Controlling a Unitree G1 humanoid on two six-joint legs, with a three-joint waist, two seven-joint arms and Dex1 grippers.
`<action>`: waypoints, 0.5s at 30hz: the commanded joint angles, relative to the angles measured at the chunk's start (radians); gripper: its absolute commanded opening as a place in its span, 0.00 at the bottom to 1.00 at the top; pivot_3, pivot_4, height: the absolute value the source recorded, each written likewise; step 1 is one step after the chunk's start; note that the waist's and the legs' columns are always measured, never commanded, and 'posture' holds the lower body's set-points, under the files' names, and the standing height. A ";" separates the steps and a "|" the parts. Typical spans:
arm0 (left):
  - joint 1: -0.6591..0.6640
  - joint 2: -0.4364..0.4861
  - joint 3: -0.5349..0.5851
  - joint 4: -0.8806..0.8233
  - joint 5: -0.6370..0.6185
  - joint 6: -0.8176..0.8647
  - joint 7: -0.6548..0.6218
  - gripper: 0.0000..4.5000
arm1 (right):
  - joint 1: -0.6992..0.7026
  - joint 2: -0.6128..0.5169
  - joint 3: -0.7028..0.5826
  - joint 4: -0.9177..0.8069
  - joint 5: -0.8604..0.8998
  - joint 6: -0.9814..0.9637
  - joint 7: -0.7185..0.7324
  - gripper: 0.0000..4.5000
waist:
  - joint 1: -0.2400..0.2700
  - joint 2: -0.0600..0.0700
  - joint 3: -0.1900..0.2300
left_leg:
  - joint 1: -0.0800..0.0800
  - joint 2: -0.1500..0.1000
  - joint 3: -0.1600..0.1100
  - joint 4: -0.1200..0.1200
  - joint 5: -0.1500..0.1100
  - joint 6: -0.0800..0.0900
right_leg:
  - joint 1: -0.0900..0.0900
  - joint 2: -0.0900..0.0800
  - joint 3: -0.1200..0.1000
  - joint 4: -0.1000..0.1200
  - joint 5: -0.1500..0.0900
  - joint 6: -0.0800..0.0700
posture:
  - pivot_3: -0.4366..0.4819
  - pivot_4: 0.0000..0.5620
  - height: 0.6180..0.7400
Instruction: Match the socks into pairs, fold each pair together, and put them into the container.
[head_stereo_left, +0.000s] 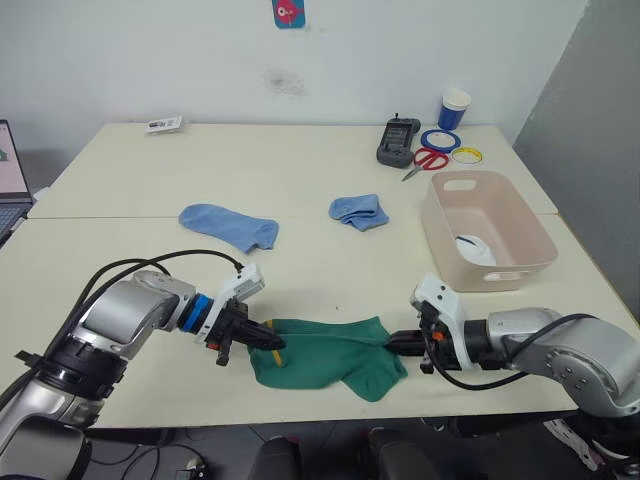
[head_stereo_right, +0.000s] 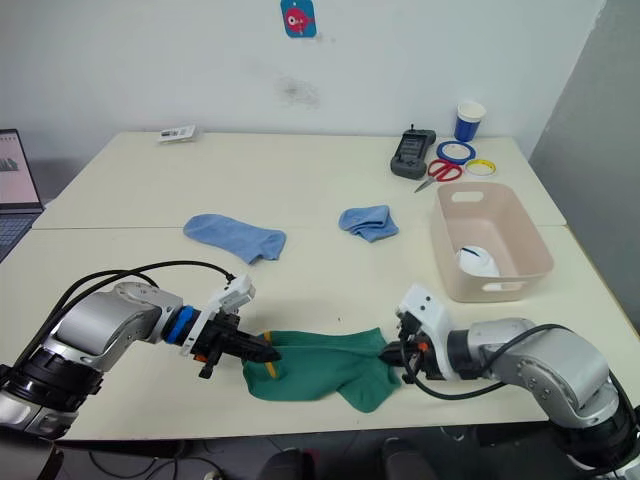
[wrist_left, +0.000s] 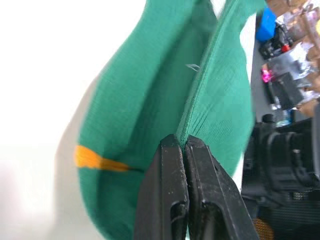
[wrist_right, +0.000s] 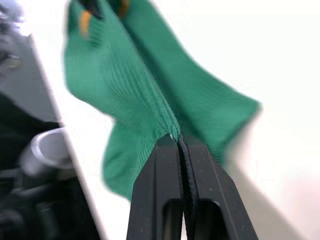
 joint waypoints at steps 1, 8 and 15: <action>-0.062 -0.026 -0.020 0.082 0.059 -0.049 -0.011 0.00 | -0.036 -0.014 0.028 0.031 -0.049 -0.062 0.010 0.01 | 0.000 0.000 0.000 | 0.000 0.000 0.000 0.000 0.000 0.000 | 0.000 0.000 0.000 0.000 0.000 0.000 | 0.48 0.27 0.93; -0.134 -0.089 -0.047 0.210 0.155 -0.114 0.000 0.00 | -0.067 -0.013 0.068 0.073 -0.098 -0.107 0.015 0.01 | 0.002 0.000 0.000 | -0.001 0.000 0.000 0.001 0.000 0.000 | 0.000 0.000 0.000 0.000 0.000 0.000 | 0.48 0.27 0.93; -0.130 -0.103 -0.040 0.228 0.192 -0.140 -0.024 0.00 | -0.063 0.010 0.044 0.064 -0.133 -0.150 -0.013 0.37 | 0.002 0.000 0.000 | -0.001 0.000 0.000 0.001 0.000 0.000 | -0.001 0.000 0.000 0.000 0.000 0.000 | 0.48 0.27 0.93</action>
